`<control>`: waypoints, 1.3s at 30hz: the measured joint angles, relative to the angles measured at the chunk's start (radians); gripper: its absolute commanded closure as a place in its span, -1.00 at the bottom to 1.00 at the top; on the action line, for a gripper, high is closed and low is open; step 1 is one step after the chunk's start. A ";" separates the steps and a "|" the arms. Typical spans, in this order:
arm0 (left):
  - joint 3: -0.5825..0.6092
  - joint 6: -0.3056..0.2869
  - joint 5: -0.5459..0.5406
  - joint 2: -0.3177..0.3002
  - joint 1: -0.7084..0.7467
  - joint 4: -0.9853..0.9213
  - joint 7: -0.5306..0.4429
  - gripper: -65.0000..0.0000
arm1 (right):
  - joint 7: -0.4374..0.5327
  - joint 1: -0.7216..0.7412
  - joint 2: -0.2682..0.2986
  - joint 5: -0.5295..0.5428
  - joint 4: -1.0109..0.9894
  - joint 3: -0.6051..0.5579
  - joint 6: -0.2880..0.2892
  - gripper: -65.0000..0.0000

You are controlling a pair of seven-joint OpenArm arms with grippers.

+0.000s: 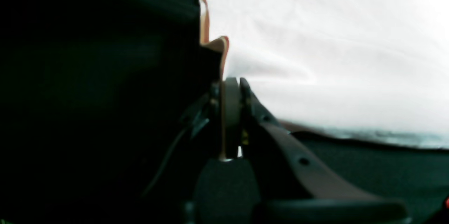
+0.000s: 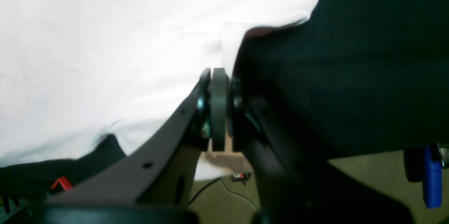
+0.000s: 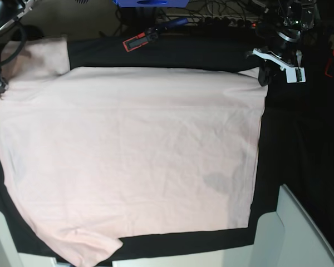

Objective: Fold the T-shirt properly
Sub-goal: 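Drag the held corners toward the hem with both grippers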

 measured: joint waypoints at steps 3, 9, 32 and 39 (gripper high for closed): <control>0.000 0.000 0.000 0.002 -0.017 0.000 0.000 1.00 | 0.002 0.026 0.003 0.001 0.000 -0.001 0.000 0.99; 0.000 0.000 0.000 0.005 -0.063 0.016 0.063 1.00 | 0.001 0.061 0.024 0.000 -0.006 -0.004 0.000 0.99; -0.002 0.062 -0.001 0.038 -0.270 0.026 0.217 1.00 | 0.005 0.268 0.167 -0.004 -0.260 -0.069 0.003 0.99; -0.002 0.077 0.000 0.032 -0.207 0.144 0.217 1.00 | 0.022 0.251 0.167 0.004 -0.260 -0.095 0.003 0.99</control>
